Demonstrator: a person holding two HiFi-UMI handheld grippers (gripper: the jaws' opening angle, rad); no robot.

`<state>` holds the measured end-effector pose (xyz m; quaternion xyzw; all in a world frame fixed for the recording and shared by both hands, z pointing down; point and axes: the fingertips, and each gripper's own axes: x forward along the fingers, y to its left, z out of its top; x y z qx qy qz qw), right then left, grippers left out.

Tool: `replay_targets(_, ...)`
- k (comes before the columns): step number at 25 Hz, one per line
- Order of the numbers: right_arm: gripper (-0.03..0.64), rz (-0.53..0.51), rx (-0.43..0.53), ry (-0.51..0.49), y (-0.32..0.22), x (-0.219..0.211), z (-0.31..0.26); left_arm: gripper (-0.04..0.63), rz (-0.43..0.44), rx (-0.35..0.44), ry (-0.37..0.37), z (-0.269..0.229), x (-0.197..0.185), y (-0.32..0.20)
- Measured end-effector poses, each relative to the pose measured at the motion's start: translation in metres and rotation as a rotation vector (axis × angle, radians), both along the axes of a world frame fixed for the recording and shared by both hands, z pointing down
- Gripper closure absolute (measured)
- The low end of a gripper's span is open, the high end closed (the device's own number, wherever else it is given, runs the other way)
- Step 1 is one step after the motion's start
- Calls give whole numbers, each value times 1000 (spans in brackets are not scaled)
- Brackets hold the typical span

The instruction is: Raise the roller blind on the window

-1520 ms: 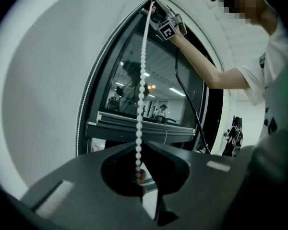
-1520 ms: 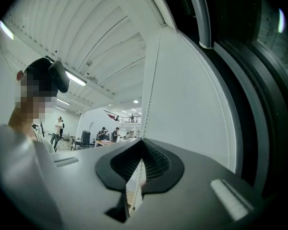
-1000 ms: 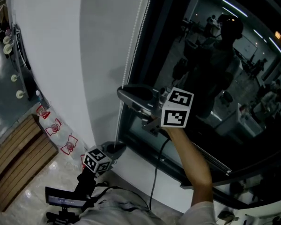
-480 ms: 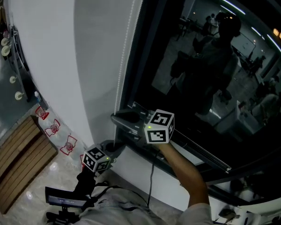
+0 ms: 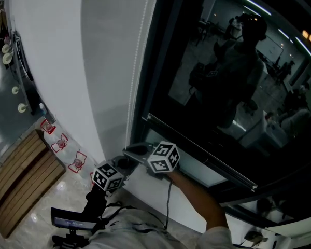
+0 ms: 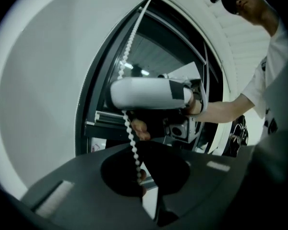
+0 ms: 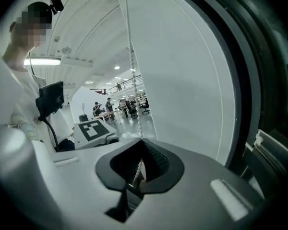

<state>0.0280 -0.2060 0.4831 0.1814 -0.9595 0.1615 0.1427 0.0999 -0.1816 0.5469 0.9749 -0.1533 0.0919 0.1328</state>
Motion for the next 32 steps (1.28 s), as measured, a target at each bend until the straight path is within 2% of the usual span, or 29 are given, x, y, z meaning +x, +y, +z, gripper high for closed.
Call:
replay_targets(2, 612, 6, -13, -1, 1, 1, 9, 597, 6, -10, -17, 5, 1, 3)
replay_targets(9, 611, 18, -22, -63, 1, 4, 2, 597, 4, -22, -2, 5, 0, 1)
replay_targets(13, 606, -3, 30, -52, 4, 1, -3, 597, 3, -22, 4, 2, -1, 1)
replay_targets(15, 571, -15, 54, -77, 3, 0, -15, 597, 3, -19, 8, 0, -1, 0)
replay_targets(16, 532, -16, 65, -104, 2, 0, -26, 597, 2, -19, 10, 0, -1, 0)
replay_targets(18, 511, -12, 94, -162, -2, 1, -53, 597, 2, -19, 11, 0, -1, 0)
replay_targets(24, 509, -19, 211, -284, -20, 10, -155, 597, -3, -23, 10, 2, -2, 0)
replay_targets(32, 514, -51, 355, -318, -38, 16, -271, 597, -5, -16, 14, 3, -1, -1)
